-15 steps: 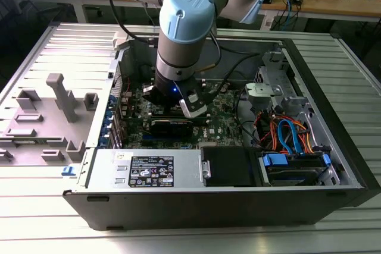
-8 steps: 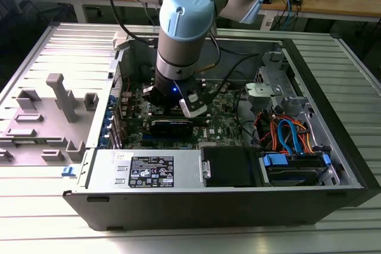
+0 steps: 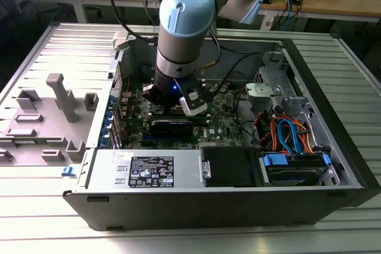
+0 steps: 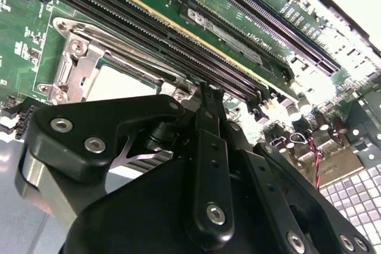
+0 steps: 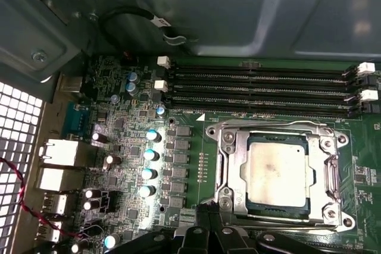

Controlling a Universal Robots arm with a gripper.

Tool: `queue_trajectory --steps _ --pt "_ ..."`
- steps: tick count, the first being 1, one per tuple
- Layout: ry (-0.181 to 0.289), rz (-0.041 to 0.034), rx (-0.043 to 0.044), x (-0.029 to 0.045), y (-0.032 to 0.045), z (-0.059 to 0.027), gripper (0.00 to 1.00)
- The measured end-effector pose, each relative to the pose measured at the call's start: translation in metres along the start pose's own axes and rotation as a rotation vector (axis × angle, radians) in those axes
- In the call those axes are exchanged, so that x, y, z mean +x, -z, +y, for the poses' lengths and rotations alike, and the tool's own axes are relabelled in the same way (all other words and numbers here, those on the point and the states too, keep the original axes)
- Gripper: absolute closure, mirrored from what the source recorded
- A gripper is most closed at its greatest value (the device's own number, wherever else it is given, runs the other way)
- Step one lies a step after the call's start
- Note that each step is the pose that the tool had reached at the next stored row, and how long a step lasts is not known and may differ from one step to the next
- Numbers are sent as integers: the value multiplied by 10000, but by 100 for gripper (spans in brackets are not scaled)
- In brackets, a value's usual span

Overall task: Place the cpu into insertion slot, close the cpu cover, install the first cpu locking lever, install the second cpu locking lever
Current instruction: 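Install the second cpu locking lever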

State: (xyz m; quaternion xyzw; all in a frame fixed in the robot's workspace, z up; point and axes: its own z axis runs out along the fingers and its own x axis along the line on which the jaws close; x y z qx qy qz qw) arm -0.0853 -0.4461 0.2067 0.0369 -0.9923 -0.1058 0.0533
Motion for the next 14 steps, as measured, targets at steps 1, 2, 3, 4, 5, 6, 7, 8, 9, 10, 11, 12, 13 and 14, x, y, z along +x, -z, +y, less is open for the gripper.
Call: queue_trajectory --steps 1,2,3,4,5,6,7,8,9,10,11,12,13,14 --pt "0 0 0 1 9 2 89" --pt "0 0 -1 2 22 5 89" --pt "0 0 0 3 34 8 89" --pt "0 1 4 6 58 13 89" --pt "-2 0 8 7 67 18 89" --pt "-3 2 22 9 95 25 89" --pt "-3 2 29 11 111 28 89" --pt "-4 2 31 12 119 30 89" --pt "-3 0 29 12 120 31 89" --pt "-3 0 29 12 120 30 89" --pt "-2 -3 30 12 120 30 89" --pt "-2 -7 31 12 120 31 89" --pt "-2 -8 31 12 120 31 89" --pt "-2 -8 31 12 120 31 89"
